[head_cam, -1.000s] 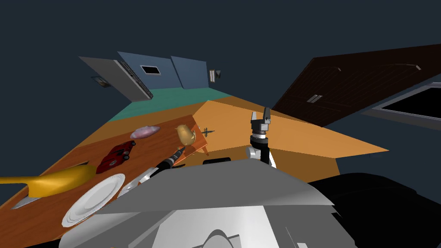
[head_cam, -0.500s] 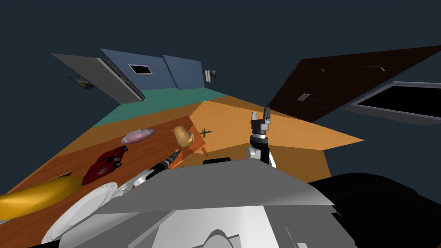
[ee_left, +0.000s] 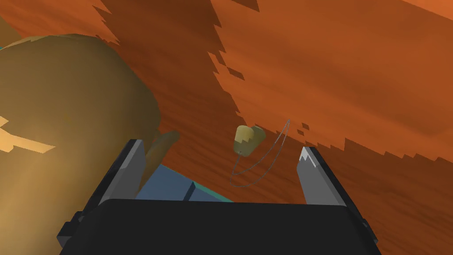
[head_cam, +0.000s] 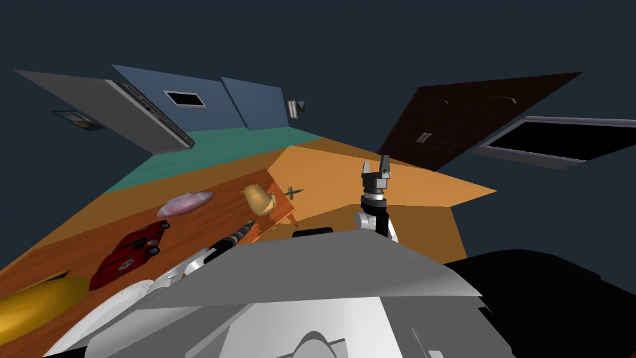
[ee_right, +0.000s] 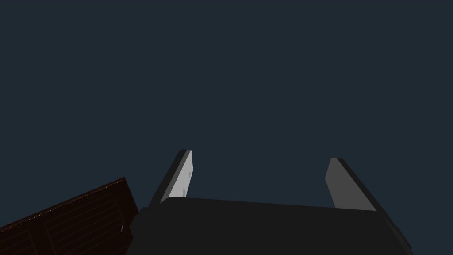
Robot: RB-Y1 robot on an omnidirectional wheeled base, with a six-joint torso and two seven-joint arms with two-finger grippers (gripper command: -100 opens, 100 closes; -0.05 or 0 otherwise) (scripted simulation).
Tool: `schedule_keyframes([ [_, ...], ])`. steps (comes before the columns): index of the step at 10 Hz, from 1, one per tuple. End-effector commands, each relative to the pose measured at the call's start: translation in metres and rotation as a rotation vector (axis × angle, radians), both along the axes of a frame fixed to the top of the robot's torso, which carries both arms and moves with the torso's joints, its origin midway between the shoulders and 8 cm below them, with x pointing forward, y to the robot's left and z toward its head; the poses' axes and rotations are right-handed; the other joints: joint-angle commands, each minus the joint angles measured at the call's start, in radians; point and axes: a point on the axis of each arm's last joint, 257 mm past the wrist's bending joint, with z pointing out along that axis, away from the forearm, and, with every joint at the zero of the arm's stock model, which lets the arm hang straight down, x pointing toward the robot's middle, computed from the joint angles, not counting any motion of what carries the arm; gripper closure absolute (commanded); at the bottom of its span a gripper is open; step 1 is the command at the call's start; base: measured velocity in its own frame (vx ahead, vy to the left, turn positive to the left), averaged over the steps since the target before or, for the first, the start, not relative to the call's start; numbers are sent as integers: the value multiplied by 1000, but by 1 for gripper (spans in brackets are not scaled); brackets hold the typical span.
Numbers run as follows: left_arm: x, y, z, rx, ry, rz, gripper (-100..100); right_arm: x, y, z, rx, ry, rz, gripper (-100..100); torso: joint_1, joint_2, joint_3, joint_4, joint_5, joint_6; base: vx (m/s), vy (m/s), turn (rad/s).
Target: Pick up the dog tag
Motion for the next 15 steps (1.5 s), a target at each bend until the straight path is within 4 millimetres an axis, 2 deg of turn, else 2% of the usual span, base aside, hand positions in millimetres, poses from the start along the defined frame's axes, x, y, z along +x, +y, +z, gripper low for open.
schedule_keyframes([
  [1, -8, 23, -3, 42, 31, 16, -100, 0, 0, 0, 0, 0, 0, 0, 0, 0, 0, 0, 0, 0, -2, 11, -275],
  [4, -29, 63, -9, 113, 88, 54, -100, 0, 0, 0, 0, 0, 0, 0, 1, 0, 0, 0, 0, 0, 1, 14, -216],
  [7, -44, 90, -12, 162, 126, 82, -100, 0, 0, 0, 0, 0, 0, 0, 0, -1, 0, 0, 0, 0, 8, 6, -163],
  [9, -44, 90, -11, 163, 127, 82, -100, 0, 0, 0, 0, 0, 0, 0, 0, -1, -1, 0, 0, 0, 6, 5, -115],
  [10, -44, 91, -11, 164, 128, 83, 0, 0, 0, 0, 0, 0, 0, 0, 0, -1, 0, 0, 0, -1, 0, 0, 0],
  [11, -42, 88, -18, 164, 126, 91, -100, 0, 0, 0, 0, 0, 0, 0, -1, 0, 0, 0, 0, -1, 8, 37, -54],
  [14, -41, 81, -29, 163, 127, 103, -100, 0, 0, 0, 0, 0, 0, 0, 3, -1, 0, 0, 1, -1, 2, 54, -52],
  [15, -41, 82, -26, 163, 126, 101, -100, 0, 0, 0, 0, 0, 0, 0, 2, 0, 0, 0, 1, -1, 0, 22, -9],
])
